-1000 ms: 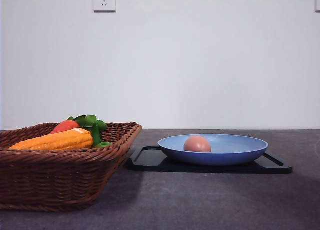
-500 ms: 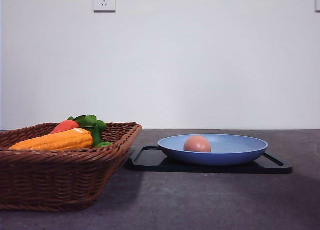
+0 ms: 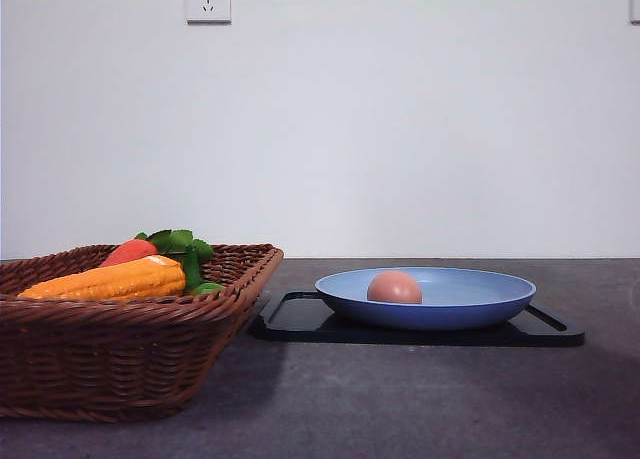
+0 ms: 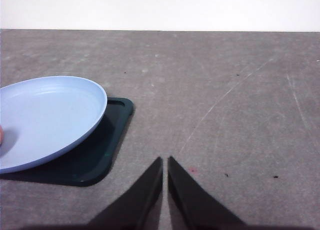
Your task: Transfer egg from basket to plate and serve
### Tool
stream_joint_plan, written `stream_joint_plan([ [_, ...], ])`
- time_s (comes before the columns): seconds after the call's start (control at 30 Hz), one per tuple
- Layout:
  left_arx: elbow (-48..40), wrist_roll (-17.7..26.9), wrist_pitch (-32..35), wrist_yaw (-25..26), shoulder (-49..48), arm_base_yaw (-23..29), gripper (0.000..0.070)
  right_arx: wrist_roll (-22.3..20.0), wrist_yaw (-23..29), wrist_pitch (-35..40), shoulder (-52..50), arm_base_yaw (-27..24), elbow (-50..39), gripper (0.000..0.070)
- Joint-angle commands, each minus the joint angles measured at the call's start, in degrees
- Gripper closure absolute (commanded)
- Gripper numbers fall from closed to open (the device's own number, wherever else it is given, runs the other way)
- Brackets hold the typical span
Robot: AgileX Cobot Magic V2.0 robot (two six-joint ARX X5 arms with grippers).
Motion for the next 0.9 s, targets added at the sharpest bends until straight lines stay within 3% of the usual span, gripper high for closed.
stream_joint_plan([
  [0.0, -1.6, 0.0, 0.0, 0.0, -0.1, 0.0, 0.0700, 0.5, 0.1, 0.4, 0.0, 0.0, -0.3, 0.0700],
  [0.87, -1.6, 0.0, 0.0, 0.0, -0.1, 0.0, 0.0700, 0.5, 0.1, 0.4, 0.0, 0.0, -0.3, 0.0700],
])
